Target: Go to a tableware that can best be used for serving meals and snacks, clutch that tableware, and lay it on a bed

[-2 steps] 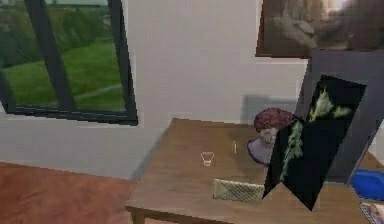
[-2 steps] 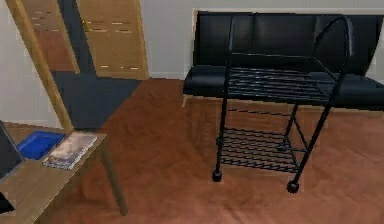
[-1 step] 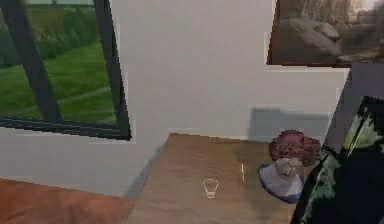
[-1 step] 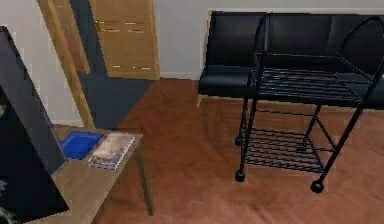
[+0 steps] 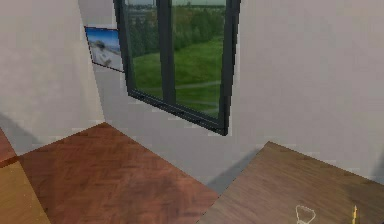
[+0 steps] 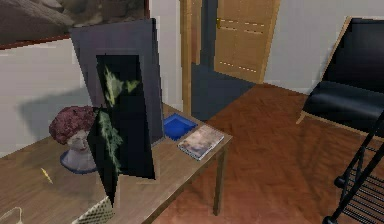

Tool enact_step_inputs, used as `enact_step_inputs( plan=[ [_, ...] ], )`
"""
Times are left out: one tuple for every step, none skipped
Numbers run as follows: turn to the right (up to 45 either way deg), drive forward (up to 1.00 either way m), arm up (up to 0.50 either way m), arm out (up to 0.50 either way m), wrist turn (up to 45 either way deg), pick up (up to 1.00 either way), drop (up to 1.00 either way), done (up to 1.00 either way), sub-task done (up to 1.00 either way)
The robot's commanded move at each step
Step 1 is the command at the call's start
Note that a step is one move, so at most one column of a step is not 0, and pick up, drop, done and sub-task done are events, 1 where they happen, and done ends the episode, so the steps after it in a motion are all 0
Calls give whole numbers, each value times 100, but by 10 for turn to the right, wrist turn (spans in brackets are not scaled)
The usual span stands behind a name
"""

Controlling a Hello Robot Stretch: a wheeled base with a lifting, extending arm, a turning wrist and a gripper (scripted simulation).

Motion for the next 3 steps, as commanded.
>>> enact_step_inputs(
  plan=[
    [0, 0, 50, 0, 0, 0, 0, 0, 0],
    [0, 0, 34, 0, 0, 0, 0, 0, 0],
    [0, 0, 0, 50, 0, 0, 0, 0, 0]
  ],
)
